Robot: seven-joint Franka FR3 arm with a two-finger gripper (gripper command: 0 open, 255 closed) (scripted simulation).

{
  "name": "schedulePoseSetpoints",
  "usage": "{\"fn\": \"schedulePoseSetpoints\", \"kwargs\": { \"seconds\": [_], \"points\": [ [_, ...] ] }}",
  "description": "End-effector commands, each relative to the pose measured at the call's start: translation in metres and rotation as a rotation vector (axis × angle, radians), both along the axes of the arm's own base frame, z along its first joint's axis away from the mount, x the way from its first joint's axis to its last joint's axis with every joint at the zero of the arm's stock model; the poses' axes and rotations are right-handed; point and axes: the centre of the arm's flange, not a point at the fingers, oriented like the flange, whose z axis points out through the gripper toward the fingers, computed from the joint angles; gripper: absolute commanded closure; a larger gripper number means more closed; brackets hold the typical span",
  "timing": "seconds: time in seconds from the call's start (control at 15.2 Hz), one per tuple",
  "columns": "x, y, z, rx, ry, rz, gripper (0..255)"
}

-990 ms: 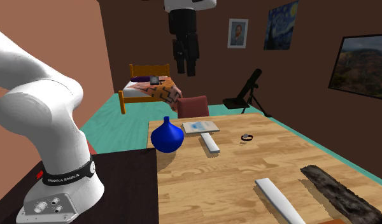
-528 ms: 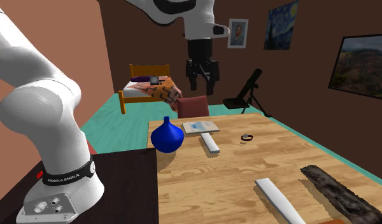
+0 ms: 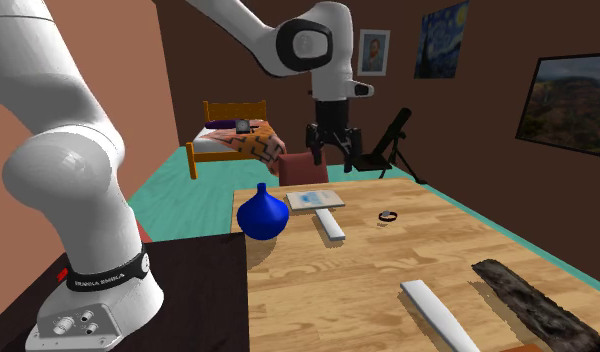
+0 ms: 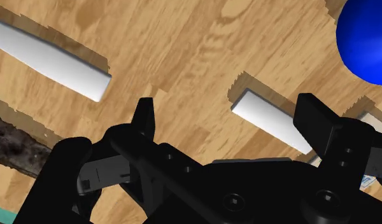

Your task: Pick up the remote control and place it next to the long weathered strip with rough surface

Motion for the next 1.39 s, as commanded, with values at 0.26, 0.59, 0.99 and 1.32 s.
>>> {"fn": "schedulePoseSetpoints", "kwargs": {
  "seconds": [0.26,0.59,0.99,1.32],
  "points": [
    [0.036,0.041,-0.058,-0.002,0.006,0.172,0],
    [0.058,0.081,-0.105,-0.005,0.011,0.314,0],
    [0.077,0.133,-0.162,-0.007,0.018,0.484,0],
    [0.086,0.177,-0.209,-0.010,0.023,0.626,0]
  ]
}}
